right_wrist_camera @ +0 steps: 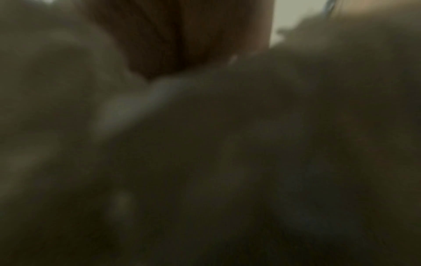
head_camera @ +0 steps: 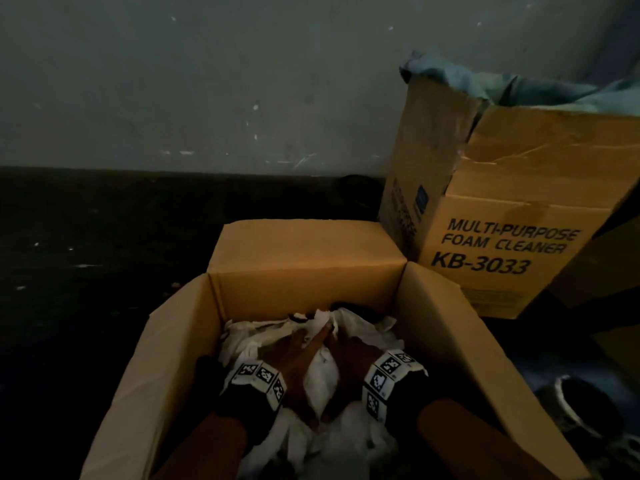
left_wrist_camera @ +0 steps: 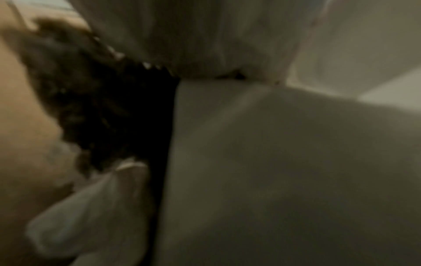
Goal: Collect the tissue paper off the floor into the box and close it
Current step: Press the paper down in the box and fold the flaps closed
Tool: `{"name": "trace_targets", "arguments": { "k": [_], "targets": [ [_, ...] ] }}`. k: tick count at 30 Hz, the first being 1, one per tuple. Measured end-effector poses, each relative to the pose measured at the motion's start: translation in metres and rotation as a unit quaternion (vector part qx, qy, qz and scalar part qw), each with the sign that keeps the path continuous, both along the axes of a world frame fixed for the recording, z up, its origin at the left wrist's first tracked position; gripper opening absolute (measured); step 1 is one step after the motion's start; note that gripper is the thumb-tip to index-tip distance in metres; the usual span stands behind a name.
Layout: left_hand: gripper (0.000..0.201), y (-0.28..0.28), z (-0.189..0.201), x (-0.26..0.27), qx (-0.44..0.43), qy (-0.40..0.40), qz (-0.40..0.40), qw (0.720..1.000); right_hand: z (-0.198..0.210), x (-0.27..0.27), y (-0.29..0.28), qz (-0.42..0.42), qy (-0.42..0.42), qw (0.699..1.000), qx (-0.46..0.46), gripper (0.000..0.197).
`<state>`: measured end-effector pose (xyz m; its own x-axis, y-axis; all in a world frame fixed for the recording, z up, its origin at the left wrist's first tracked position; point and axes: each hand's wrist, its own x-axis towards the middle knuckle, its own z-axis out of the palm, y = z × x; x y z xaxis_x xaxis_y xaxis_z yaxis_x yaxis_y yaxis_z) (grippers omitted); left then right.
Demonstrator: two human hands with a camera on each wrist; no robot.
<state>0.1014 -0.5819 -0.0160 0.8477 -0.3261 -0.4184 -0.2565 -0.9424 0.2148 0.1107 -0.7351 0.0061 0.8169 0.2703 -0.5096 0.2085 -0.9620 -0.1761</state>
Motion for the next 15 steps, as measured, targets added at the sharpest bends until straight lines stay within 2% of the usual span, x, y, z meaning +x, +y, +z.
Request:
{"name": "trace_targets", "arguments": {
  "k": [2,4,6,7,9,11,13,15],
  "targets": [
    [0.143,0.002,0.003,-0.001,-0.003,0.003,-0.001,1.0,0.004,-0.004,0.0,0.027,-0.003,0.999,-0.019,0.086],
    [0.149,0.005,0.01,-0.005,0.038,0.02,0.0,0.999,-0.002,-0.003,-0.008,0.065,-0.005,0.996,-0.062,0.101],
    [0.149,0.003,0.037,-0.013,0.085,-0.039,-0.021,0.995,-0.003,0.003,-0.02,0.082,-0.044,0.988,-0.122,0.123],
    [0.147,0.003,0.049,-0.013,0.088,-0.064,-0.038,0.993,0.012,-0.001,-0.024,0.07,-0.051,0.988,-0.124,0.129],
    [0.134,0.002,0.074,-0.016,0.083,-0.04,-0.076,0.993,0.056,-0.01,-0.025,0.089,-0.076,0.992,-0.053,0.126],
    [0.125,0.003,0.095,-0.025,0.075,-0.044,-0.079,0.993,0.095,-0.027,-0.024,0.134,-0.088,0.987,-0.025,0.124],
    [0.128,0.012,0.094,-0.031,0.094,-0.079,-0.035,0.992,0.108,-0.045,-0.026,0.172,-0.091,0.98,-0.054,0.123],
    [0.132,0.021,0.079,-0.036,0.108,-0.075,-0.034,0.991,0.101,-0.068,-0.026,0.203,-0.091,0.972,-0.08,0.12]
  ]
}}
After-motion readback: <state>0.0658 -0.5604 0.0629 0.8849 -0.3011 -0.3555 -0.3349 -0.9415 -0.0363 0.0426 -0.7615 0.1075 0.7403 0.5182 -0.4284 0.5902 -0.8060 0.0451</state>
